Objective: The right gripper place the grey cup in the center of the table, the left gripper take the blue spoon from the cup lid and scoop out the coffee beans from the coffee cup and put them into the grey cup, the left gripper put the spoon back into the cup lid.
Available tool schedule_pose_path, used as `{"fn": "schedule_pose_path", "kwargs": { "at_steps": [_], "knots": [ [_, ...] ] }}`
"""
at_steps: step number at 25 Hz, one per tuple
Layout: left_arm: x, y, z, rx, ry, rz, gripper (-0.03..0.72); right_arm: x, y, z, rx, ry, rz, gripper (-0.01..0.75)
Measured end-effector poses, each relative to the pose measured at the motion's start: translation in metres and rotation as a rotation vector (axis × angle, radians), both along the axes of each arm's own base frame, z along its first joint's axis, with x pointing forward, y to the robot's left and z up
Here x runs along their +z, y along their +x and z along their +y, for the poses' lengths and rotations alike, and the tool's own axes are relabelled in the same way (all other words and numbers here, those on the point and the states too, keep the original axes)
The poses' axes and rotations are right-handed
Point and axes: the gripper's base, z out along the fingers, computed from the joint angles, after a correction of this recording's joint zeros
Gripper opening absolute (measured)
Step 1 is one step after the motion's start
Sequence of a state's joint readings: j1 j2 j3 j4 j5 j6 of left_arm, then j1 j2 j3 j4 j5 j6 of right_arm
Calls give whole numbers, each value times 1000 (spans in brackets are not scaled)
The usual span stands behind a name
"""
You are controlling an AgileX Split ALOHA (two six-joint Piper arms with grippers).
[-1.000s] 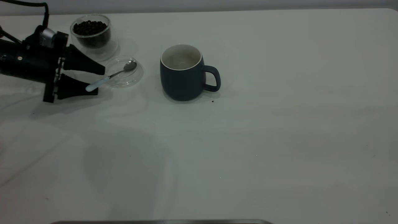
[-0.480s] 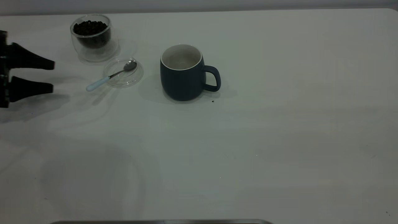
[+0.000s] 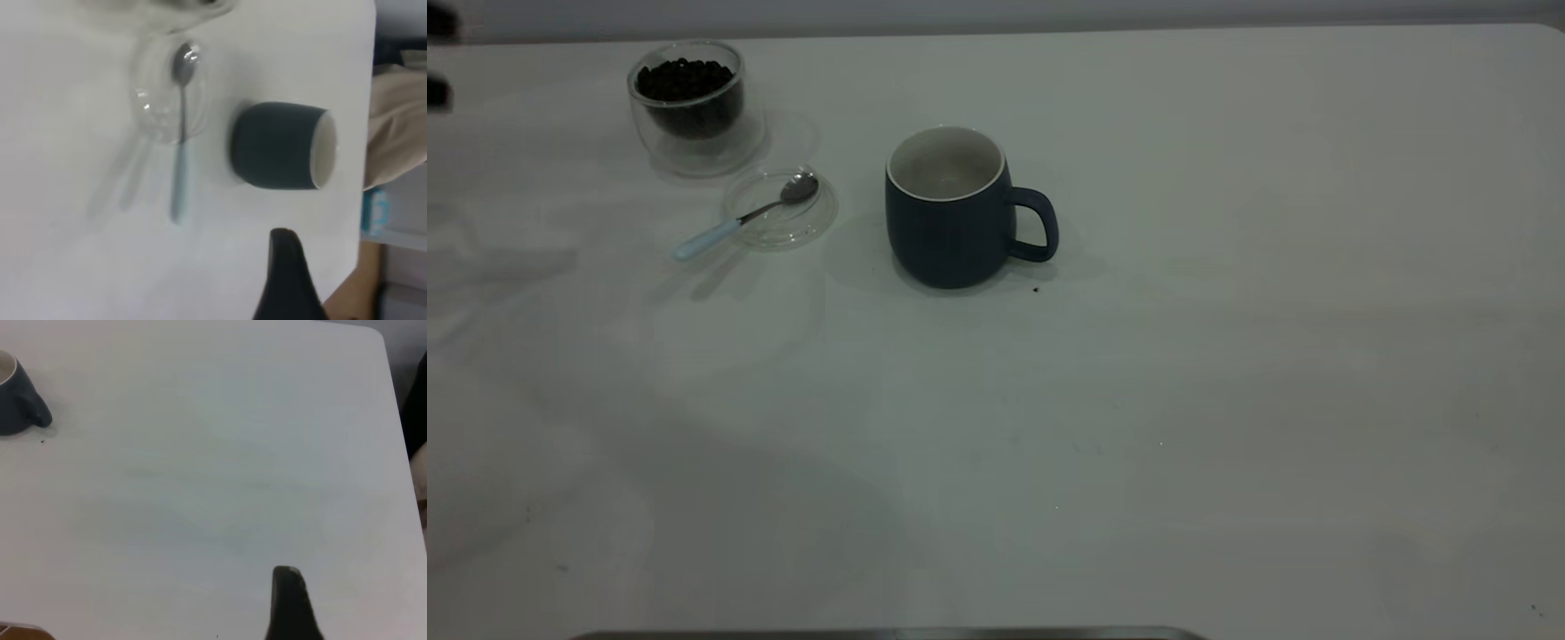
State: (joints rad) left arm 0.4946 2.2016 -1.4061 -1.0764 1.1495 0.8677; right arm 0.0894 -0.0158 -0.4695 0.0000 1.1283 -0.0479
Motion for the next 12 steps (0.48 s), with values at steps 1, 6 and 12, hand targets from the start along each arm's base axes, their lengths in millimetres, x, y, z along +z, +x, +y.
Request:
{"fn": "schedule_pose_path", "kwargs": {
  "at_steps": [1,6,12],
  "knots": [
    [15,-3,-3,-25,49,2,580,0,0,0,0,0,0,460],
    [78,-22,-24,-95,421,90,554,0,0,0,0,0,0,460],
    [141,-56,-60,-120,905,217,510,0,0,0,0,0,0,460]
  ]
}}
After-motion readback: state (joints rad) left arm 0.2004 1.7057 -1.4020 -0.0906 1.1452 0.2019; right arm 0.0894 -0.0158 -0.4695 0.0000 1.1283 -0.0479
